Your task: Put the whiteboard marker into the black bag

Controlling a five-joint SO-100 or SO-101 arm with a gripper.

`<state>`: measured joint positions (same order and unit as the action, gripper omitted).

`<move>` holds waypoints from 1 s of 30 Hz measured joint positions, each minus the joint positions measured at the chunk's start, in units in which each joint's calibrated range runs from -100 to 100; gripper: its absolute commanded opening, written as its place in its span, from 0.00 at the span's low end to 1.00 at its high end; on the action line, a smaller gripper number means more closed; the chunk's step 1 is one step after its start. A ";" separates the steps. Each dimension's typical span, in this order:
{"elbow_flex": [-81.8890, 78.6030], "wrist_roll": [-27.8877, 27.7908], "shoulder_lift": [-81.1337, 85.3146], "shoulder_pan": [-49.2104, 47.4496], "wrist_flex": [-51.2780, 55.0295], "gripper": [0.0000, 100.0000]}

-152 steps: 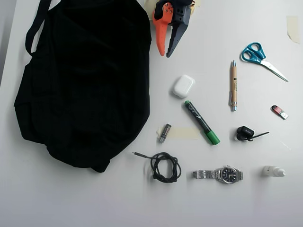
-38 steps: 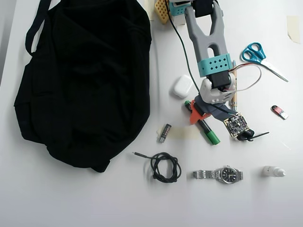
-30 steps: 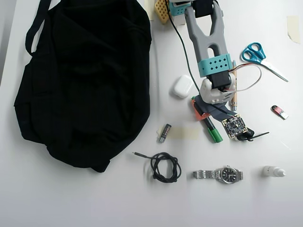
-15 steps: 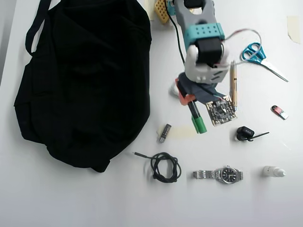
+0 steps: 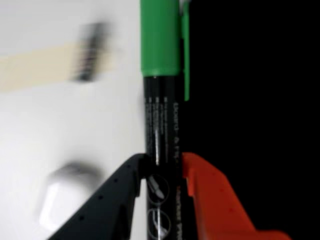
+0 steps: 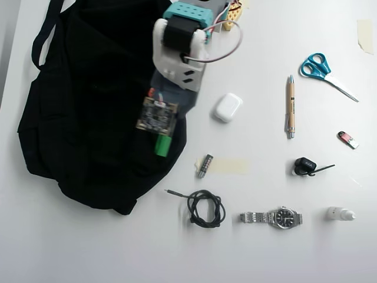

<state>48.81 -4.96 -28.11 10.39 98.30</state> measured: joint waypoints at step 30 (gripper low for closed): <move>-114.85 6.35 98.17 -5.58 -27.01 0.20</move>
<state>-66.04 1.39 70.06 4.81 71.28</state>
